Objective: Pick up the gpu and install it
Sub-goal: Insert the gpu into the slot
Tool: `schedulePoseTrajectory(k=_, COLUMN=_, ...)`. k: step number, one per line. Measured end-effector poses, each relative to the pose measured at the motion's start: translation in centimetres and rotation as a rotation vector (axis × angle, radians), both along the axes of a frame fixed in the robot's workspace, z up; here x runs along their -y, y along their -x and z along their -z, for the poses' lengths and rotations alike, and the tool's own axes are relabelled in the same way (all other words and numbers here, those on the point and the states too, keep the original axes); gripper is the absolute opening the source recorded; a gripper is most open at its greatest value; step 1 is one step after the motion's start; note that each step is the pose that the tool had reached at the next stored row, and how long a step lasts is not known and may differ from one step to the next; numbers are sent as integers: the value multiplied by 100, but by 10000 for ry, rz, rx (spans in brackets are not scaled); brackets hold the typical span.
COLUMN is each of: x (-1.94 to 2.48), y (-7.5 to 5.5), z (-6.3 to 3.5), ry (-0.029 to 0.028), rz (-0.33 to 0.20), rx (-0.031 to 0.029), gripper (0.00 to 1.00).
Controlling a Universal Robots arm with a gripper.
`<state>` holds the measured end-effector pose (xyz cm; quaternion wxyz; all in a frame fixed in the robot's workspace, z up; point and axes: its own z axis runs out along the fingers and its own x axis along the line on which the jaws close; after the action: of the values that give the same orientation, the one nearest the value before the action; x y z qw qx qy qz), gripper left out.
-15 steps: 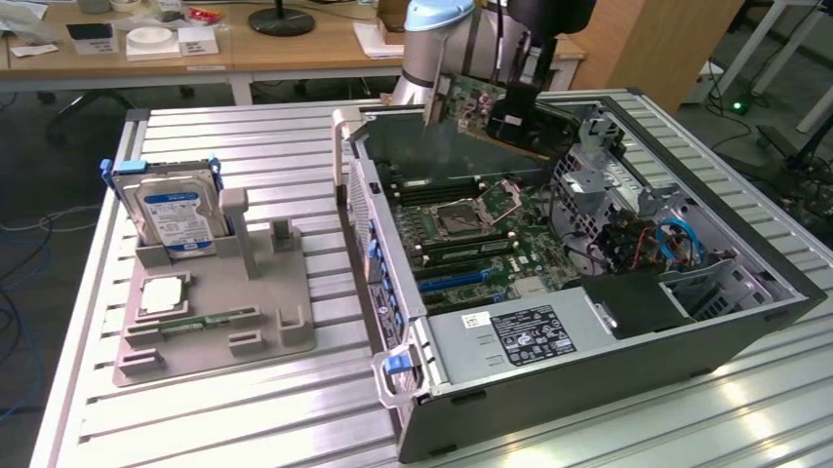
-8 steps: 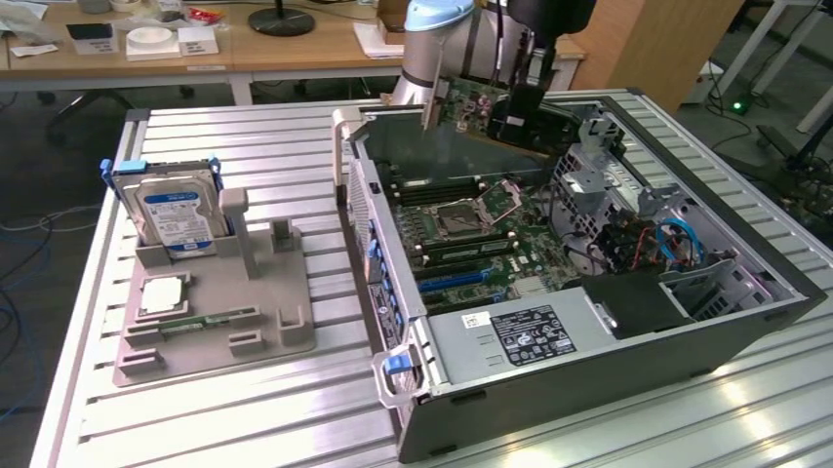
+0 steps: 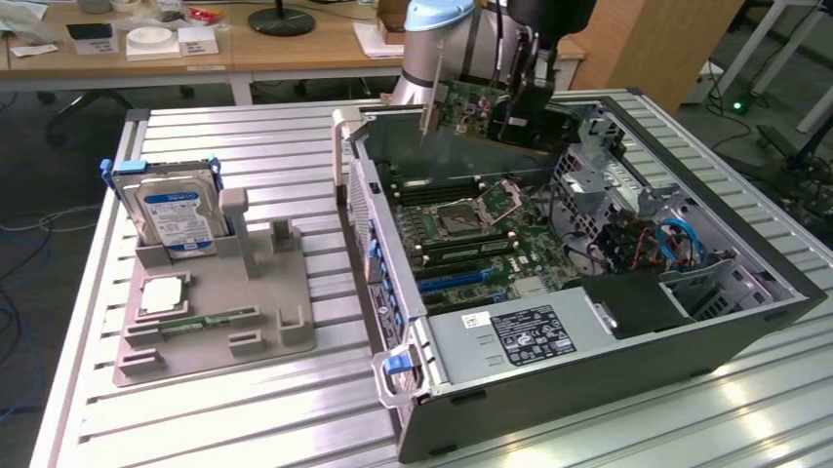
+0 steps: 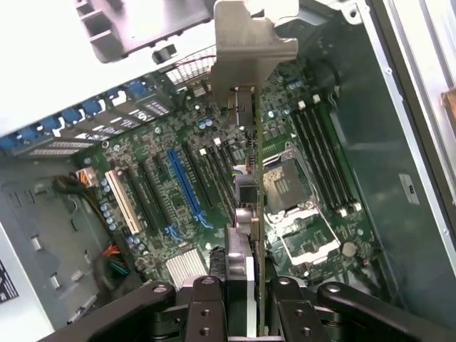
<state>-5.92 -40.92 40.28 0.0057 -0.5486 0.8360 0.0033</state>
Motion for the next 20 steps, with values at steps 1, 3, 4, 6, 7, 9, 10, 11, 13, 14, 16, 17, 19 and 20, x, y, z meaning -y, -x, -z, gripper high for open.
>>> schedulePoseTrajectory(k=1, x=0, y=0, z=0, ry=0, rz=-139, rx=0, gripper=28)
schedulePoseTrajectory(k=3, x=0, y=0, z=1, ry=0, rz=-434, rx=0, gripper=28)
schedulePoseTrajectory(k=4, x=0, y=0, z=1, ry=0, rz=-571, rx=0, gripper=28)
schedulePoseTrajectory(k=6, x=0, y=0, z=2, ry=0, rz=-854, rx=0, gripper=28)
schedulePoseTrajectory(k=7, x=0, y=0, z=2, ry=0, rz=-1001, rx=0, gripper=28)
schedulePoseTrajectory(k=9, x=0, y=0, z=3, ry=0, rz=-1312, rx=0, gripper=28)
schedulePoseTrajectory(k=10, x=0, y=0, z=3, ry=0, rz=-1461, rx=0, gripper=28)
schedulePoseTrajectory(k=11, x=0, y=0, z=3, ry=0, rz=-1610, rx=0, gripper=28)
schedulePoseTrajectory(k=13, x=0, y=0, z=4, ry=0, rz=-1913, rx=0, gripper=28)
schedulePoseTrajectory(k=14, x=0, y=0, z=4, ry=0, rz=-2064, rx=0, gripper=28)
schedulePoseTrajectory(k=16, x=0, y=0, z=5, ry=0, rz=-2362, rx=0, gripper=28)
schedulePoseTrajectory(k=17, x=0, y=0, z=5, ry=0, rz=-2502, rx=0, gripper=28)
schedulePoseTrajectory(k=19, x=0, y=0, z=6, ry=-1, rz=-2783, rx=0, gripper=28)
schedulePoseTrajectory(k=20, x=0, y=0, z=6, ry=0, rz=-2915, rx=0, gripper=28)
